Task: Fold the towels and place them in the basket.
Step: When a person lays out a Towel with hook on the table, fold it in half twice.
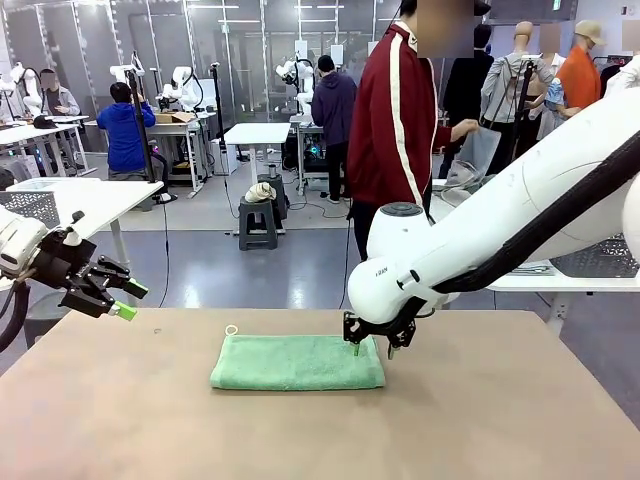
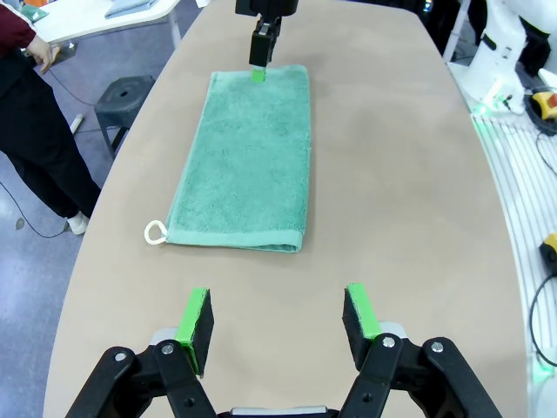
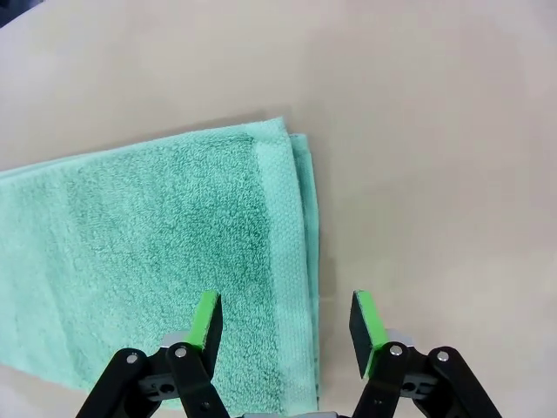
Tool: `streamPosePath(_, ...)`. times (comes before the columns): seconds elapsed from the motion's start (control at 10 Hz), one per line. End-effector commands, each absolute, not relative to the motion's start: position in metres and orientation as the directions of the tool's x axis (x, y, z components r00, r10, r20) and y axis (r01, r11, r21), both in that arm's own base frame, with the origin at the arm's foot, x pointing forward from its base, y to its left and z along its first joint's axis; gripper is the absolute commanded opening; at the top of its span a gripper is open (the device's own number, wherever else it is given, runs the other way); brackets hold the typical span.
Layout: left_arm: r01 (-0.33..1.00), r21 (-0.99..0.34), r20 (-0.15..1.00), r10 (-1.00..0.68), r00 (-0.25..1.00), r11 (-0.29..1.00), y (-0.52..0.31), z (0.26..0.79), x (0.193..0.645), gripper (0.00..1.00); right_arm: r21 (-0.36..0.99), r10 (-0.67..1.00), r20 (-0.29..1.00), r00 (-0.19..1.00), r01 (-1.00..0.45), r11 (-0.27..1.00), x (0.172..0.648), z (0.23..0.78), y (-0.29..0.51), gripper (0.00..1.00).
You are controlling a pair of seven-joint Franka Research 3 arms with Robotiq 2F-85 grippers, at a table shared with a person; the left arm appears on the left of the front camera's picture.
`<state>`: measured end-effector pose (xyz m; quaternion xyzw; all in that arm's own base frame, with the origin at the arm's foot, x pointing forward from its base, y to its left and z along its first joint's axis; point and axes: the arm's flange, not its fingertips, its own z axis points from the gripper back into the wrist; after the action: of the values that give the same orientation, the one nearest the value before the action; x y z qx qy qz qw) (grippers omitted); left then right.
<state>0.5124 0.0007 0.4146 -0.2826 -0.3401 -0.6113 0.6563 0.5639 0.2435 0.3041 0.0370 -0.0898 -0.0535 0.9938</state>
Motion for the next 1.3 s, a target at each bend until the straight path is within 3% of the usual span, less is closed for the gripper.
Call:
streamPosePath(0.0,0.995,0.039,0.787,-0.616,0.025,0.091,0.001,0.4147,0.5118,0.76,0.078,-0.152,0.2,0.968,0.138,0.987,0.5687,0.2979,0.2519,0.74)
streamPosePath(0.1,0.995,0.039,0.787,-0.616,0.025,0.091,0.001,0.4147,0.5118,0.76,0.08,-0.15,0.195,0.969,0.137,0.987,0.5691,0.2966,0.2521,0.54)
streamPosePath(0.5,0.995,0.039,0.787,-0.616,0.025,0.091,0.001,0.4147,0.5118,0.76,0.071,-0.155,0.179,0.971,0.145,0.987,0.5711,0.293,0.2496,0.54)
streamPosePath(0.6,0.995,0.039,0.787,-0.616,0.025,0.091,0.001,0.4147,0.5118,0.76,0.069,-0.157,0.178,0.972,0.147,0.987,0.5712,0.2932,0.2493,0.35)
streamPosePath(0.7,0.995,0.039,0.787,-0.616,0.025,0.091,0.001,0.4147,0.5118,0.76,0.067,-0.157,0.178,0.971,0.147,0.987,0.571,0.2926,0.249,0.35)
streamPosePath(0.8,0.995,0.039,0.787,-0.616,0.025,0.091,0.001,0.4147,0.5118,0.76,0.067,-0.157,0.175,0.972,0.147,0.987,0.5713,0.2916,0.2485,0.15)
streamPosePath(0.9,0.995,0.039,0.787,-0.616,0.025,0.091,0.001,0.4147,0.5118,0.76,0.071,-0.159,0.172,0.972,0.149,0.986,0.5712,0.2912,0.2478,0.3)
streamPosePath(1.0,0.995,0.039,0.787,-0.616,0.025,0.091,0.001,0.4147,0.5118,0.76,0.072,-0.16,0.168,0.973,0.15,0.986,0.5715,0.2918,0.2465,0.0)
streamPosePath(1.1,0.995,0.039,0.787,-0.616,0.025,0.091,0.001,0.4147,0.5118,0.76,0.071,-0.161,0.168,0.973,0.151,0.986,0.5715,0.2916,0.2459,0.1)
streamPosePath(1.2,0.995,0.039,0.787,-0.616,0.025,0.091,0.001,0.4147,0.5118,0.76,0.068,-0.162,0.164,0.973,0.153,0.986,0.5721,0.2915,0.2449,0.0)
